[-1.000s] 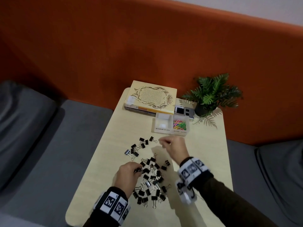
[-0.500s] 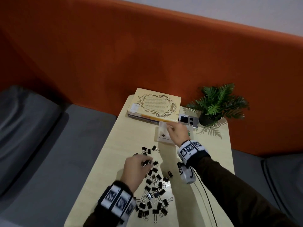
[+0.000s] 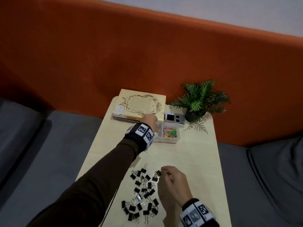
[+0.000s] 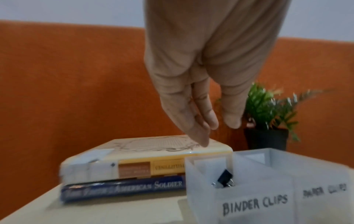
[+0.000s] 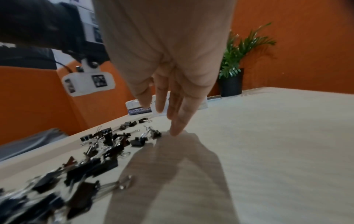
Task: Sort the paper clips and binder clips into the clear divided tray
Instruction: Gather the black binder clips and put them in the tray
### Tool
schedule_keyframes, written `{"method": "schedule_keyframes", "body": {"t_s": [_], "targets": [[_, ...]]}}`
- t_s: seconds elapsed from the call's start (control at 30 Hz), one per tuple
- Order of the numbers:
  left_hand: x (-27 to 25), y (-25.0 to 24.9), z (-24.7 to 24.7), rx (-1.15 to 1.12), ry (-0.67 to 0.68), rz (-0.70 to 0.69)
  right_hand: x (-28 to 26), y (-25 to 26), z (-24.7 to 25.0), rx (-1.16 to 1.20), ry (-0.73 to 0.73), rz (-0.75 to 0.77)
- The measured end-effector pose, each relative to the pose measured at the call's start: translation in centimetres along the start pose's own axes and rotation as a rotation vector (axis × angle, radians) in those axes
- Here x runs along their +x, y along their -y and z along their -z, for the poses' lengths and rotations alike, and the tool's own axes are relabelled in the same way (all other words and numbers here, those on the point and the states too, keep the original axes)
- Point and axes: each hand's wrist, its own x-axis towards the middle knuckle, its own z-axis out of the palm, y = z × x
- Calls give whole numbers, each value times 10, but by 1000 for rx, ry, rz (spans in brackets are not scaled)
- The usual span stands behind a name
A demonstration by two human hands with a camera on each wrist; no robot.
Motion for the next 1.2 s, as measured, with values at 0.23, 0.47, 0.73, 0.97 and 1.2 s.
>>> {"method": "schedule_keyframes", "body": {"t_s": [0.23, 0.47, 0.73, 0.97, 1.2], "targets": [[-48, 66, -26, 122, 35, 155, 8, 8, -3, -138, 353, -26], [-103, 93, -63, 112, 159, 47, 15, 42, -45, -331, 321, -9], [-153, 99, -96, 98, 121, 34, 20, 38, -52, -328, 263, 13], [-150, 97, -109, -28, -25, 64, 23, 36, -41, -313, 246, 67], [-156, 100, -102, -105, -77, 82, 51, 53, -3, -135, 116, -2]]}}
